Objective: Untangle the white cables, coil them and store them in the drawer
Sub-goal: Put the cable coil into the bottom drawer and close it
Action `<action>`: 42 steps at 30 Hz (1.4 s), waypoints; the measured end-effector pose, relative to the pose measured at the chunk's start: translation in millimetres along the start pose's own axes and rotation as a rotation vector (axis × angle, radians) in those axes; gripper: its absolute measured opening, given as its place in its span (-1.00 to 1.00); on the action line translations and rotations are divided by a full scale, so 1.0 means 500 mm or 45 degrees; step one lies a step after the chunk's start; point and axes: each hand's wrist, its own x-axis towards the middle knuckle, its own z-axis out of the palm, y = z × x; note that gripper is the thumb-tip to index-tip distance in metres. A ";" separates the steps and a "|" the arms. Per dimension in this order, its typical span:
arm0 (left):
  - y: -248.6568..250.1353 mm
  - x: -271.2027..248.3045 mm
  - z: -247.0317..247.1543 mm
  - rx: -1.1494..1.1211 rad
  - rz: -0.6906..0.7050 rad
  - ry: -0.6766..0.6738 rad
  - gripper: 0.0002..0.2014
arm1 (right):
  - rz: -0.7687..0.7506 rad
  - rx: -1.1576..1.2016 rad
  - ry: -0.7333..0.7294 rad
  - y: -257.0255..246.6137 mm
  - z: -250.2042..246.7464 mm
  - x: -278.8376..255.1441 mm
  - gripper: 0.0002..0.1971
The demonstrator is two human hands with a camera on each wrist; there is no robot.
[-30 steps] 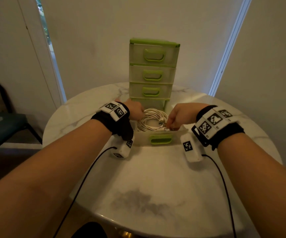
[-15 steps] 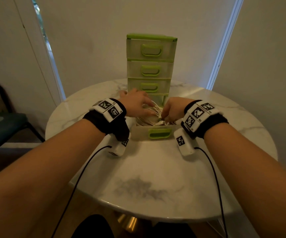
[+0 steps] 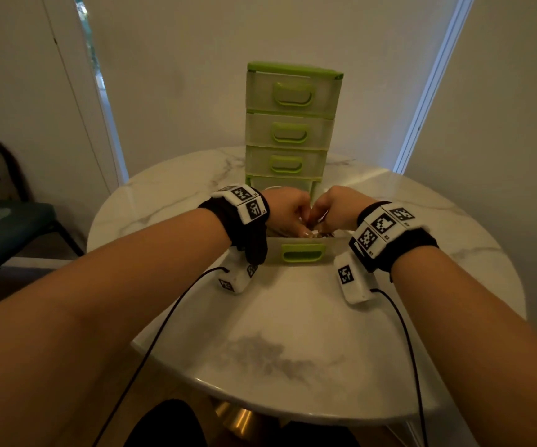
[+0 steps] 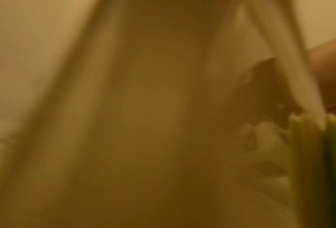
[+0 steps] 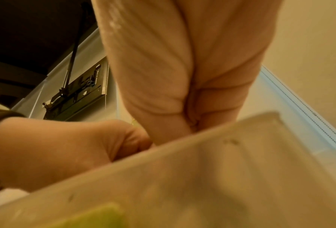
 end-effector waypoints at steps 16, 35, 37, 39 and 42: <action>-0.027 -0.025 0.003 0.297 0.034 0.121 -0.57 | -0.102 0.026 -0.155 -0.023 0.002 -0.076 -0.73; -0.063 0.032 -0.016 0.468 -0.328 -0.244 -0.18 | -0.210 0.078 -0.215 -0.015 0.004 -0.064 -0.78; -0.063 0.029 -0.023 0.565 -0.270 -0.151 -0.18 | -0.211 0.124 -0.210 -0.013 0.003 -0.063 -0.78; -0.060 0.023 -0.033 0.647 -0.181 0.052 -0.22 | -0.206 0.174 -0.195 -0.010 0.001 -0.062 -0.81; -0.046 0.034 -0.036 0.493 0.027 0.208 -0.30 | -0.209 0.211 -0.180 -0.007 0.001 -0.062 -0.82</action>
